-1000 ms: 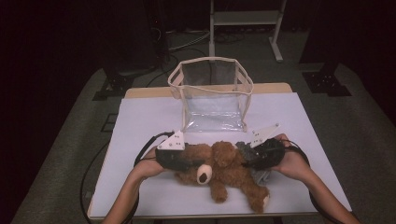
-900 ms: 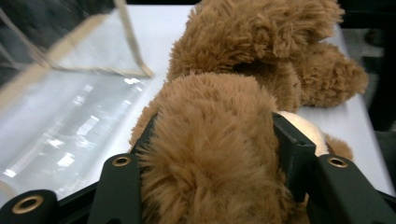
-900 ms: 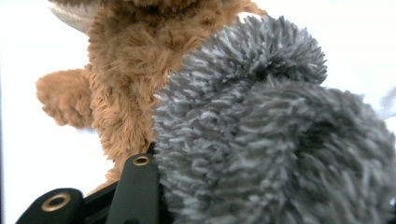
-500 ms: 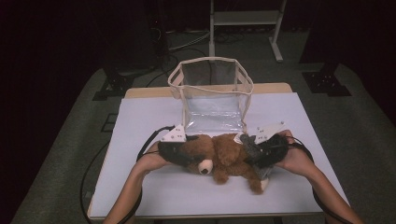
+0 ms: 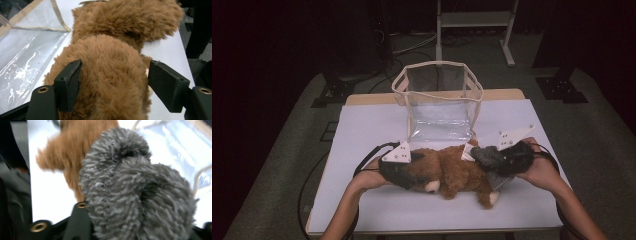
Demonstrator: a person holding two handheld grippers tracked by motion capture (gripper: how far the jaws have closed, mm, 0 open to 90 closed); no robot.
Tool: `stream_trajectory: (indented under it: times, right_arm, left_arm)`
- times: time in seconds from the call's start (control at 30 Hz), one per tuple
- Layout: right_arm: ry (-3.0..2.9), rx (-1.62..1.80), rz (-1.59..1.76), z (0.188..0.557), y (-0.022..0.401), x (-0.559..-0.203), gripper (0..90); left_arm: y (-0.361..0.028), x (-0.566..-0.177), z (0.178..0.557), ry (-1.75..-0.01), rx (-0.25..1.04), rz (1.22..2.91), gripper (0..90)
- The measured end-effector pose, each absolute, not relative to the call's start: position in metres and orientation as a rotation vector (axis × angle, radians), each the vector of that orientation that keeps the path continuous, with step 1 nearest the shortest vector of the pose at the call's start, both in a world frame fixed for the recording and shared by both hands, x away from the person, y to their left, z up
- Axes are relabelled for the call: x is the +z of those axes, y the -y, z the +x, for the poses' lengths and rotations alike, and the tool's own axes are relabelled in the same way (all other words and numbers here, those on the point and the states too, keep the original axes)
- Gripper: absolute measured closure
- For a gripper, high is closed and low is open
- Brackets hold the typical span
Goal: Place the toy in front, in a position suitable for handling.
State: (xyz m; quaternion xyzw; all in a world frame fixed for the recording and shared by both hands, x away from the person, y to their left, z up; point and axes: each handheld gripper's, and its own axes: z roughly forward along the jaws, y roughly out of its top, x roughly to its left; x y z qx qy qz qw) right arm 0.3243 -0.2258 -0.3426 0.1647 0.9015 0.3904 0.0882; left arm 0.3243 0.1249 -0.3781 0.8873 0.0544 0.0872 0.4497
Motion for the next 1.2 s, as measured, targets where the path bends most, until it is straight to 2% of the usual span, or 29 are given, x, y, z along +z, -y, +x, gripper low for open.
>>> stream_trajectory:
  times: [0.2,0.3,0.4,0.5,0.67,0.73,0.83,0.97,1.03,1.2]
  right_arm:
    - [-2.673,1.27,0.466,0.344,0.197,-0.328,67.4]
    - [-2.693,1.261,0.471,0.352,0.187,-0.331,67.3]
    - [-2.776,1.174,0.475,0.361,0.173,-0.349,67.8]
    - [-2.774,1.157,0.464,0.352,0.172,-0.357,69.1]
    - [-2.752,1.185,0.424,0.327,0.177,-0.359,69.7]
    - [-2.737,1.207,0.412,0.315,0.179,-0.361,69.7]
    - [-2.751,1.217,0.407,0.309,0.18,-0.361,69.0]
    - [-2.746,1.228,0.396,0.308,0.177,-0.347,65.5]
    - [-2.739,1.239,0.354,0.314,0.16,-0.34,62.3]
    - [-2.807,1.185,0.348,0.331,0.139,-0.347,47.9]
  left_arm:
    - [-0.126,-0.379,0.317,-0.106,0.219,2.198,30.8]
    - [-0.128,-0.38,0.314,-0.097,0.207,2.192,30.8]
    - [-0.131,-0.378,0.313,-0.104,0.193,2.184,30.5]
    - [-0.135,-0.371,0.315,-0.118,0.146,2.152,28.7]
    - [-0.138,-0.364,0.319,-0.165,0.155,2.138,26.2]
    - [-0.132,-0.374,0.319,-0.18,0.144,2.206,26.2]
    - [-0.13,-0.382,0.317,-0.18,0.119,2.184,26.8]
    - [-0.13,-0.385,0.317,-0.184,0.132,2.181,28.3]
    - [-0.126,-0.384,0.317,-0.182,0.13,2.186,28.3]
    - [-0.128,-0.384,0.316,-0.186,0.144,2.186,28.1]
